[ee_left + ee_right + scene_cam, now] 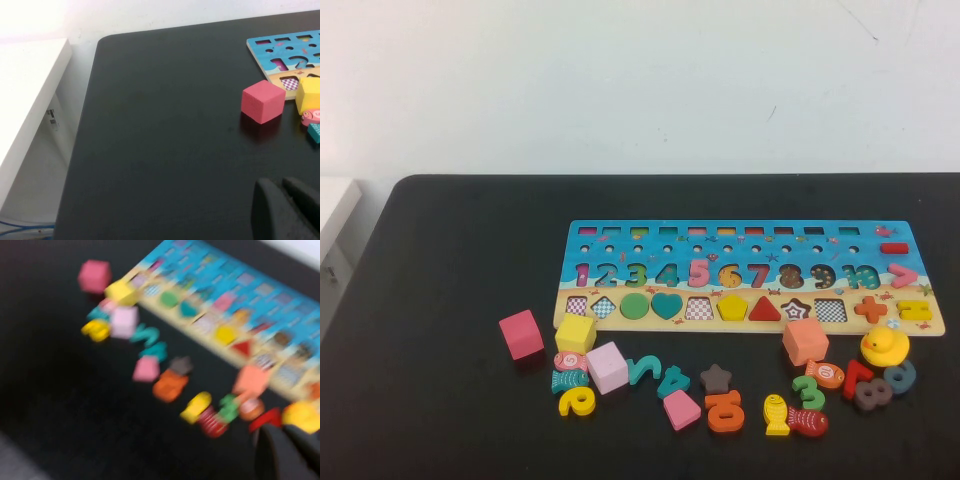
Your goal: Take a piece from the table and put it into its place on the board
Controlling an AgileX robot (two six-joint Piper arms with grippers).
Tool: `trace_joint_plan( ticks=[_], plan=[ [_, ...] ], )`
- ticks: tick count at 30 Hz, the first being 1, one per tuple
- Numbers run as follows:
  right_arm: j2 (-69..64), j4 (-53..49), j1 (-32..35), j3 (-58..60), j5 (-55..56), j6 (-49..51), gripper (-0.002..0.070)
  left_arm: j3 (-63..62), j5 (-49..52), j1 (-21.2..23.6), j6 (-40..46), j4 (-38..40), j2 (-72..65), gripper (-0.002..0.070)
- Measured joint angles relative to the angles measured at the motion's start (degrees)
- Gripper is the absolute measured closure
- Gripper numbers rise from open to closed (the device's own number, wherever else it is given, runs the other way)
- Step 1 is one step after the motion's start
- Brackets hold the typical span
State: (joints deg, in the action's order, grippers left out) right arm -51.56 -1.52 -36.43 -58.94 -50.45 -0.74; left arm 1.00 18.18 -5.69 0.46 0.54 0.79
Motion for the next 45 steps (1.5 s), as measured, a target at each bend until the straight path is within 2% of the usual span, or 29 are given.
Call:
trace_joint_plan(
  ticks=[4, 11, 14, 18, 23, 28, 31, 36, 45],
  plan=[
    [2.16, 1.52, 0.00, 5.46, -0.90, -2.44, 0.0657, 0.00, 0.00, 0.00, 0.00, 0.00, 0.00, 0.0677],
    [2.63, 1.52, 0.00, 6.31, -9.34, -1.37, 0.0658, 0.00, 0.00, 0.00, 0.00, 0.00, 0.00, 0.0677],
    [5.13, 1.52, 1.96, 7.89, -8.48, -4.35, 0.0657, 0.00, 0.00, 0.00, 0.00, 0.00, 0.00, 0.0677],
    [12.18, 0.84, 10.05, 13.77, 1.06, -10.35, 0.0657, 0.00, 0.00, 0.00, 0.00, 0.00, 0.00, 0.0677],
    [24.66, -1.04, 23.87, 24.67, 15.12, -13.02, 0.0657, 0.00, 0.00, 0.00, -0.46, 0.00, 0.00, 0.0677],
    [36.96, -2.48, 34.48, 35.16, 21.53, -13.15, 0.0657, 0.00, 0.00, 0.00, -0.46, 0.00, 0.00, 0.0677],
    [44.04, -2.61, 38.58, 41.05, 22.74, -13.15, 0.0658, 0.00, 0.00, 0.00, -0.15, 0.00, 0.00, 0.0678],
    [51.41, -2.61, 39.84, 50.28, 22.74, -13.15, 0.0657, 0.00, 0.00, 0.00, -0.46, 0.00, 0.00, 0.0677],
    [52.24, -2.61, 39.89, 58.52, 25.18, -13.15, 0.0657, 0.00, 0.00, 0.00, -0.15, 0.00, 0.00, 0.0677]
  ],
)
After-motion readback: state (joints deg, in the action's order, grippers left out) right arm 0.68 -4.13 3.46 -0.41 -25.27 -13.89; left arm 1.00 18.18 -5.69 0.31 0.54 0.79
